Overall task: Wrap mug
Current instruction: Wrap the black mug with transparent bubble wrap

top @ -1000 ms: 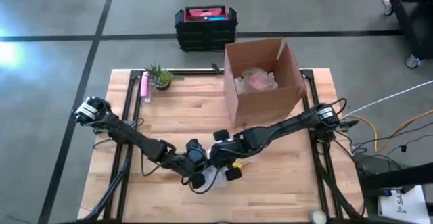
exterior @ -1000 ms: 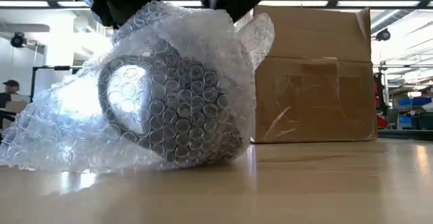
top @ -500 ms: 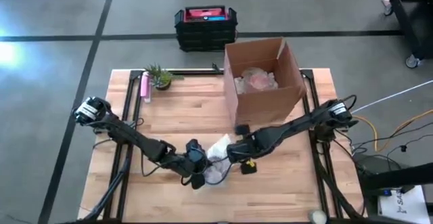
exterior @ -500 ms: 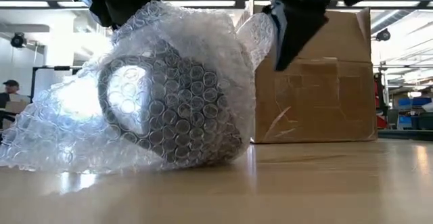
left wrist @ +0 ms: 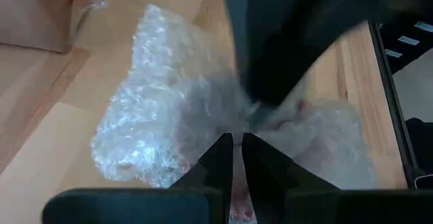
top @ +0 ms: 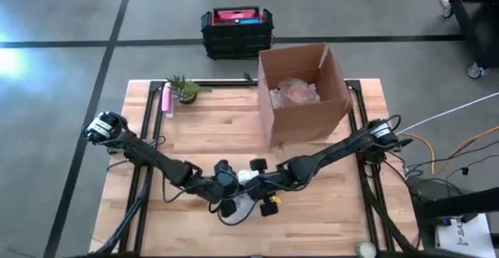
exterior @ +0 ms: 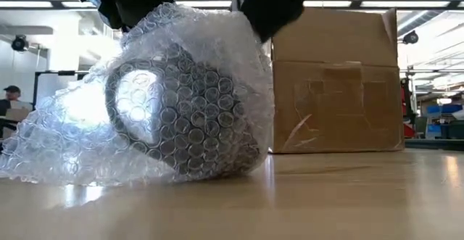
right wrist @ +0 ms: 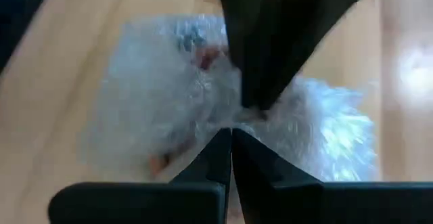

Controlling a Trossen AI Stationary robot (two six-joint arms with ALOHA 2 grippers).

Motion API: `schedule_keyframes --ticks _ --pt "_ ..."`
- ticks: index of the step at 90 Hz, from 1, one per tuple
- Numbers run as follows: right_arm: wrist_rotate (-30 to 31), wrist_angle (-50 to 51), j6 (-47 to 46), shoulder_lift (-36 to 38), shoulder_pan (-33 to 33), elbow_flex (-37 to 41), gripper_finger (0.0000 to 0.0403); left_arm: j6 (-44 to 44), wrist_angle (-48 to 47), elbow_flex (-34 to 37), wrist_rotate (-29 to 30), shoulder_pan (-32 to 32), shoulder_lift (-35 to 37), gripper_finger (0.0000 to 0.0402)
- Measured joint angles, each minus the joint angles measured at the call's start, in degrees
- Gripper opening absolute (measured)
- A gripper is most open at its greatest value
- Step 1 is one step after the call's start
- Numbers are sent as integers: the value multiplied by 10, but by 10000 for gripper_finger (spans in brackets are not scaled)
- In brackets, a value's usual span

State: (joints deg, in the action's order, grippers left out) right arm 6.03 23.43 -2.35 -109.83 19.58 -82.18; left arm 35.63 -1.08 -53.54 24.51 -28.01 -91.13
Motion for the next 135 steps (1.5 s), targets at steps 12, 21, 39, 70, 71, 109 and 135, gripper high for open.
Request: schedule_keyframes --ticks 12,21,39,70,71,109,135 --pt "1 -8 -3 -22 -2 -4 0 0 4 0 0 0 0 22" --pt "1 -8 -9 -24 -3 -4 0 5 7 -1 0 0 5 22" --pt "-2 -42 -11 -28 -2 -3 0 -23 -9 -46 -1 0 15 22" --pt "-1 -65 -15 -44 -1 -5 0 38 -252 -93 98 0 17 22" --pt "0 -65 -15 -44 -1 -5 0 39 -250 -90 100 1 17 22" --pt "-5 -61 -5 -44 -1 -3 0 -15 -72 -37 -23 9 12 22" --pt "-5 -49 -3 -37 -1 -8 0 -10 -67 -39 -33 12 -43 22"
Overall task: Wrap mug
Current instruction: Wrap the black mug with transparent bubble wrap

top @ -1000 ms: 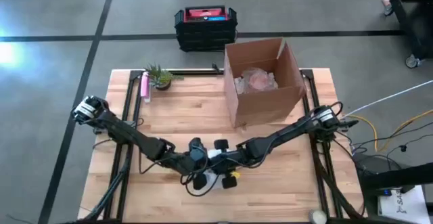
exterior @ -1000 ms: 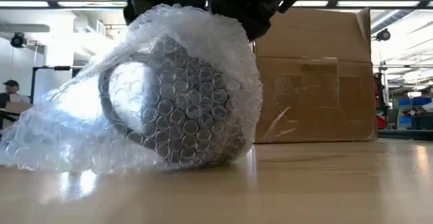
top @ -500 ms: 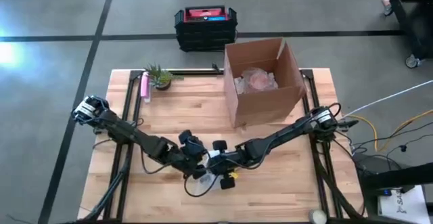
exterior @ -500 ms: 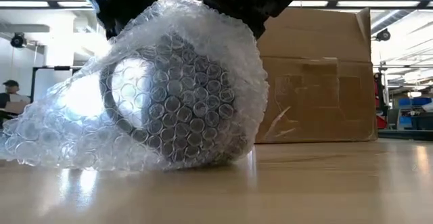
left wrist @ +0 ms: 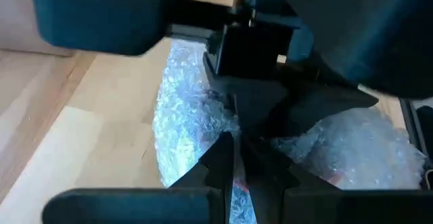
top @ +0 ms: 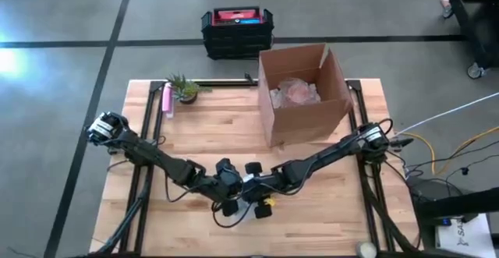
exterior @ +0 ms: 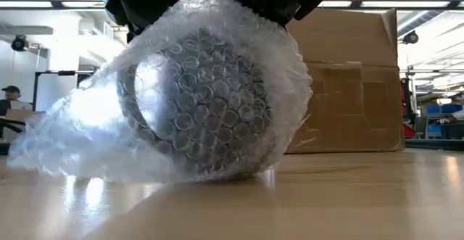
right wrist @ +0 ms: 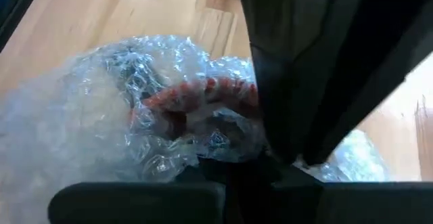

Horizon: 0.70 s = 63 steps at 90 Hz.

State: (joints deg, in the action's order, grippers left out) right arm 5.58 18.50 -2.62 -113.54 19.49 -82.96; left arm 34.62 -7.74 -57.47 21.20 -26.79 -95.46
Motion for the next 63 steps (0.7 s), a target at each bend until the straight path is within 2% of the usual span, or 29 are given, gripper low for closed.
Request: schedule_keyframes --ticks 25,33,43,49,63 --pt "10 180 4 69 0 -55 0 1 -3 -4 -21 6 -2 22" --pt "51 235 -12 88 0 -53 0 2 -4 -3 -21 6 -3 22" --pt "142 293 -43 99 0 -43 0 2 -4 -3 -21 6 -3 22" --pt "171 298 -59 97 -2 -26 0 2 -5 -3 -21 6 -3 22" --pt "166 241 -73 83 -5 19 0 1 -4 -2 -21 6 -3 22"
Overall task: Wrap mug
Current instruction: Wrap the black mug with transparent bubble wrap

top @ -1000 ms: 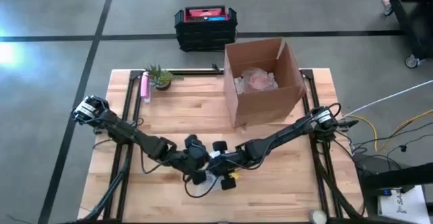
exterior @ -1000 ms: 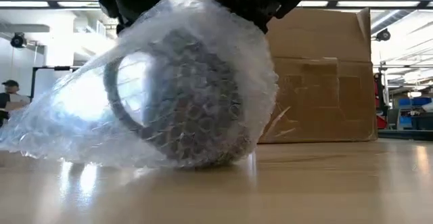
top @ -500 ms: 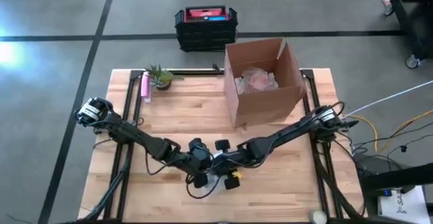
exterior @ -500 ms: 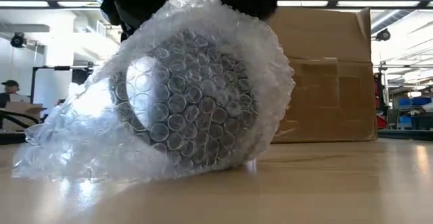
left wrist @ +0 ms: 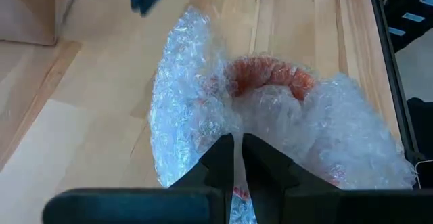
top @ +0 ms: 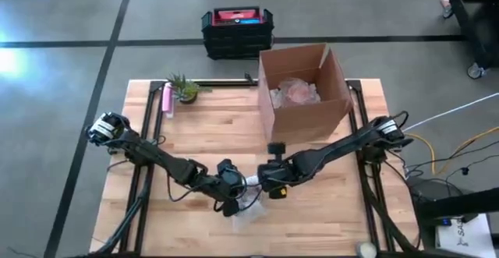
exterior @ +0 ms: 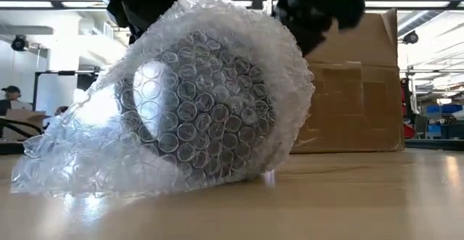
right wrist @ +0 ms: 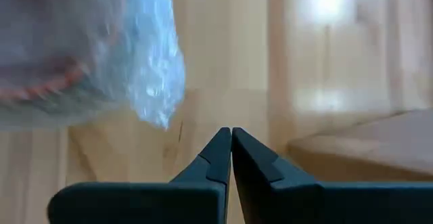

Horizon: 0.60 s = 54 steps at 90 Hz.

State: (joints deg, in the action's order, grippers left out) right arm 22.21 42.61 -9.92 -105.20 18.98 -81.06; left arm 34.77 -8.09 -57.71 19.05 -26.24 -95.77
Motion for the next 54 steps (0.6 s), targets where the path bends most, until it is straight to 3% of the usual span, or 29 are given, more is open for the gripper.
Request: schedule_keyframes --ticks 32,54 --pt "-112 -172 50 -5 35 9 0 -8 4 1 0 1 0 22" --pt "-108 -199 46 -44 31 6 0 -4 3 2 -2 2 0 22"
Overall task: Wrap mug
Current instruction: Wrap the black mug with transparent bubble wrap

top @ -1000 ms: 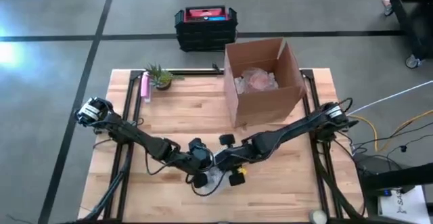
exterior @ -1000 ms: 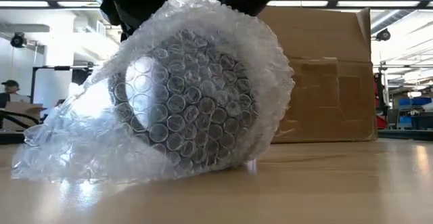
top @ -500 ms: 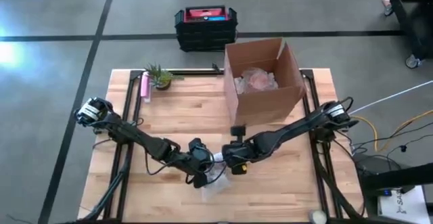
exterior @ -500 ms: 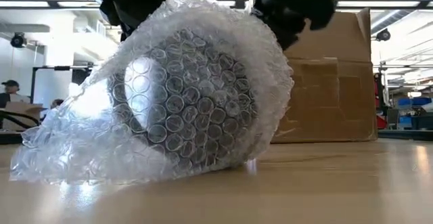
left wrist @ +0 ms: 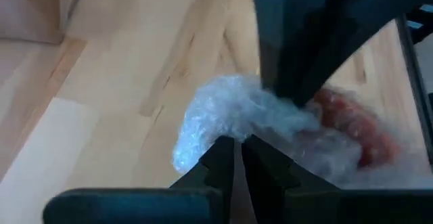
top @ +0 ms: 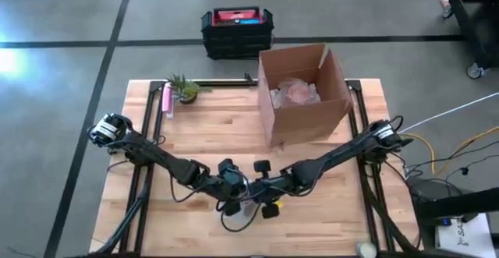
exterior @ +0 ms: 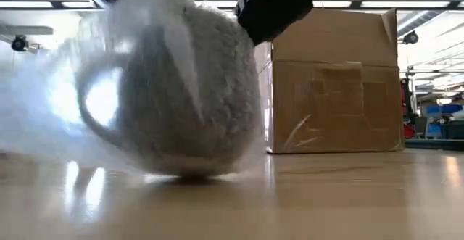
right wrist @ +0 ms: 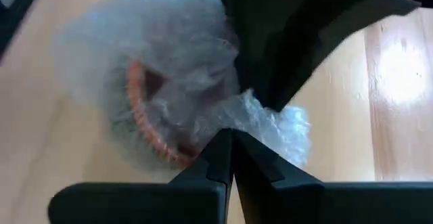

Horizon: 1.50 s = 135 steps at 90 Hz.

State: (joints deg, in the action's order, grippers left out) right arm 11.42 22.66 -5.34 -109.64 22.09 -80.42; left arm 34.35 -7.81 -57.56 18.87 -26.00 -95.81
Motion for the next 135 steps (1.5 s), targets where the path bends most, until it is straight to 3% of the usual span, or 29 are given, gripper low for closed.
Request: schedule_keyframes --ticks 59,85,105,117,135 --pt "-14 -3 15 5 8 -6 0 -11 -10 2 10 -1 29 22" --pt "-11 -4 15 5 9 -6 0 15 -19 2 13 -12 100 22" --pt "-9 -2 15 5 9 -6 0 138 -19 0 -74 -82 133 22" --pt "-9 -3 15 5 9 -6 0 189 -13 -1 -131 -112 85 22" --pt "-9 -3 21 6 9 -7 0 202 22 -14 -164 -85 -4 21"
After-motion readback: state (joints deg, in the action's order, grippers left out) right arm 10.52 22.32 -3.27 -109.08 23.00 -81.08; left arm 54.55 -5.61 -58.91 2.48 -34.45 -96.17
